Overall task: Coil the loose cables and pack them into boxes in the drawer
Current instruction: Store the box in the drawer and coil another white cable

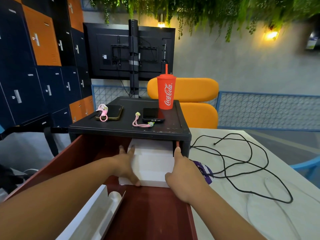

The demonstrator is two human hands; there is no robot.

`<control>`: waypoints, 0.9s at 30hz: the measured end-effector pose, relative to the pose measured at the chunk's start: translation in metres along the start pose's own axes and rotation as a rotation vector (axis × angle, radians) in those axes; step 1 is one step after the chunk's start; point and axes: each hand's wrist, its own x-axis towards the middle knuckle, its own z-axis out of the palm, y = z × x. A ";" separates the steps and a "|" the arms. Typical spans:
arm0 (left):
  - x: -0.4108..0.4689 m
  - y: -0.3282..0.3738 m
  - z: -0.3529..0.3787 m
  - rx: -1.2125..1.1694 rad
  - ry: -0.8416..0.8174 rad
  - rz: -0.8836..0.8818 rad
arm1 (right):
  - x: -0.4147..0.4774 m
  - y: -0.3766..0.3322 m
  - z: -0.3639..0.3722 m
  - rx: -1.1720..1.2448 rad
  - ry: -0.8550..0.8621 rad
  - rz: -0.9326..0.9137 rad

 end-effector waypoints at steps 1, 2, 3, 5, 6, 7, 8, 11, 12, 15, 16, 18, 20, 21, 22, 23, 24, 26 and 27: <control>0.004 0.000 -0.001 -0.023 -0.011 -0.017 | 0.000 0.000 0.000 -0.002 0.001 -0.002; 0.008 0.000 -0.001 -0.036 -0.016 -0.022 | 0.000 0.000 0.000 -0.005 0.004 -0.003; 0.012 0.000 -0.001 -0.041 -0.015 -0.020 | 0.000 0.000 0.000 -0.009 0.006 -0.006; 0.019 0.002 -0.001 -0.037 0.006 -0.018 | 0.000 0.000 0.001 -0.019 0.009 -0.012; 0.021 0.003 -0.001 -0.029 0.016 -0.019 | 0.001 -0.001 0.001 -0.024 0.010 -0.014; 0.023 0.004 -0.001 -0.018 0.020 -0.021 | 0.001 -0.001 0.001 -0.032 0.009 -0.015; 0.025 0.004 -0.002 -0.008 0.019 -0.023 | 0.001 -0.001 0.001 -0.038 0.010 -0.015; 0.027 0.004 -0.001 0.002 0.001 -0.032 | 0.001 -0.001 0.002 -0.042 0.009 -0.016; 0.027 0.004 -0.001 0.003 -0.005 -0.032 | 0.001 -0.001 0.002 -0.041 0.009 -0.014; 0.022 0.007 -0.003 0.031 -0.015 -0.026 | 0.002 0.000 0.001 -0.040 0.015 -0.017; 0.019 0.010 -0.005 0.042 -0.013 -0.029 | 0.002 0.000 0.001 -0.040 0.018 -0.019; 0.013 0.017 -0.007 0.065 0.032 -0.019 | 0.002 0.001 0.001 -0.029 0.018 -0.016; 0.001 0.026 -0.013 0.088 0.093 0.021 | 0.001 0.002 -0.001 -0.001 0.019 -0.016; -0.009 0.030 -0.017 0.091 0.107 0.054 | 0.001 0.002 -0.002 0.016 0.022 -0.015; -0.020 0.035 -0.021 0.090 0.115 0.099 | 0.000 0.003 -0.003 0.032 0.027 -0.014; -0.035 0.039 -0.025 0.085 0.118 0.146 | -0.001 0.003 -0.003 0.050 0.035 -0.016; -0.052 0.042 -0.028 0.070 0.126 0.192 | -0.001 0.004 -0.004 0.064 0.046 -0.021; -0.087 0.043 -0.033 0.023 0.175 0.274 | -0.001 0.004 -0.006 0.085 0.076 -0.033; -0.107 0.040 -0.034 0.004 0.209 0.307 | -0.001 0.003 -0.006 0.091 0.091 -0.033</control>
